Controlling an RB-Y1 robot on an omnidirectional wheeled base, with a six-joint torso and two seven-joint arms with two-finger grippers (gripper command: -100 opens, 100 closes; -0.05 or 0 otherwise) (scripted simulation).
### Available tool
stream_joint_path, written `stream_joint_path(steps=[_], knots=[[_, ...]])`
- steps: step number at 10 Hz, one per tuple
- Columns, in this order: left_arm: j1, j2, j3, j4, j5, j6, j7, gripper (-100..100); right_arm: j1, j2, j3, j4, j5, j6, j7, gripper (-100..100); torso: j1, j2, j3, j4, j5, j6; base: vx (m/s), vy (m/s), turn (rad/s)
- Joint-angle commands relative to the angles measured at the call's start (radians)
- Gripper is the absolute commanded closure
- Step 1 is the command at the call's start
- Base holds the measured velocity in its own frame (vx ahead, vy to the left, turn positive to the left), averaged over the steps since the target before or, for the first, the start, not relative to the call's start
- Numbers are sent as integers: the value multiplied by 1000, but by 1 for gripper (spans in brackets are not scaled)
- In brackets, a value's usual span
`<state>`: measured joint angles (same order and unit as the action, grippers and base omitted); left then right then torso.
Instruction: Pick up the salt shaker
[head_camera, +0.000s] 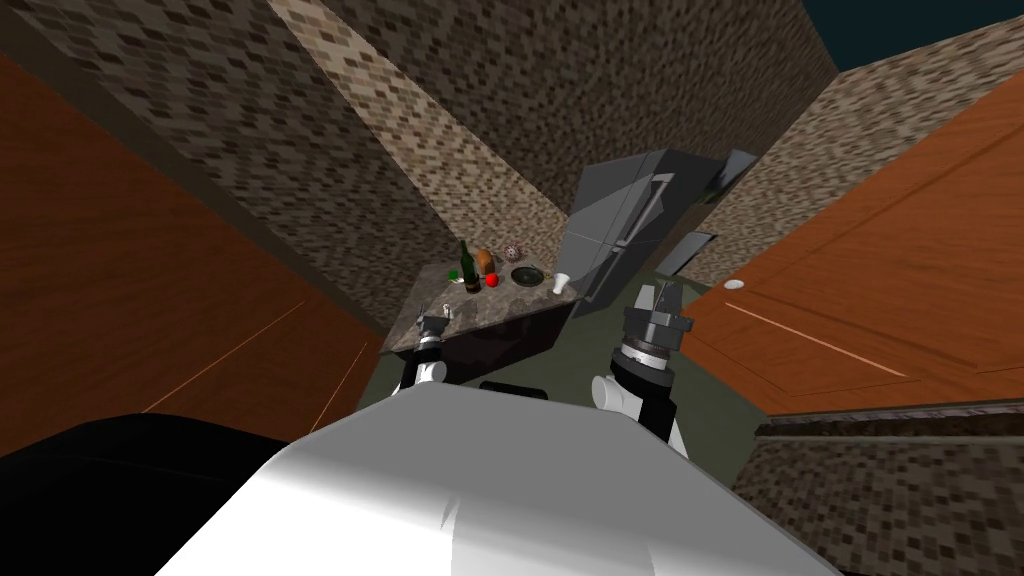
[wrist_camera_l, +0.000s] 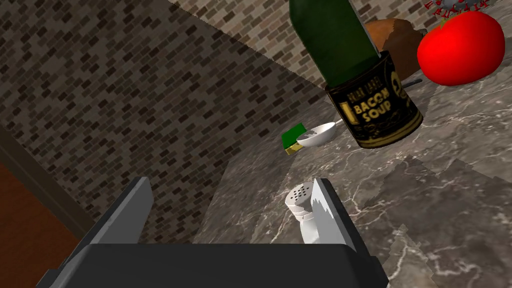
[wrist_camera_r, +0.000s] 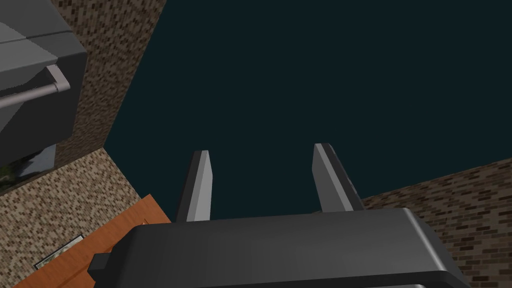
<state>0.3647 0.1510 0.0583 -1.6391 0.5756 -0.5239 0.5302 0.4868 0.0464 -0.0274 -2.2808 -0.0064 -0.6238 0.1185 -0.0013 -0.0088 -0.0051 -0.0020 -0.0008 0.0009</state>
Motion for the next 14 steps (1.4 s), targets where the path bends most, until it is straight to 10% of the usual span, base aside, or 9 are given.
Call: stream_joint_path(steps=[1, 10, 11, 12, 14], knots=[[-9, -12, 18, 30, 34, 26, 30, -100, 0, 0, 0, 0, 0, 0, 0, 0, 0, 0, 0, 0, 0, 0, 80, -26, -89], [-30, -186, 72, 103, 110, 85, 91, -100, 0, 0, 0, 0, 0, 0, 0, 0, 6, 5, 3, 1, 1, -1, 39, 23, -32], [-30, -188, 72, 104, 110, 85, 91, 0, 0, 0, 0, 0, 0, 0, 0, 0, 5, 5, 3, 1, 1, -1, 0, 0, 0], [-80, -186, 84, 153, 100, 74, 93, -100, 0, 0, 0, 0, 0, 0, 0, 0, 4, 6, 3, 1, 1, -1, -46, 16, 106], [-135, -183, 95, 211, 91, 62, 94, -100, 0, 0, 0, 0, 0, 0, 0, 0, 4, 9, 5, 2, 1, 0, -65, 7, 70]])
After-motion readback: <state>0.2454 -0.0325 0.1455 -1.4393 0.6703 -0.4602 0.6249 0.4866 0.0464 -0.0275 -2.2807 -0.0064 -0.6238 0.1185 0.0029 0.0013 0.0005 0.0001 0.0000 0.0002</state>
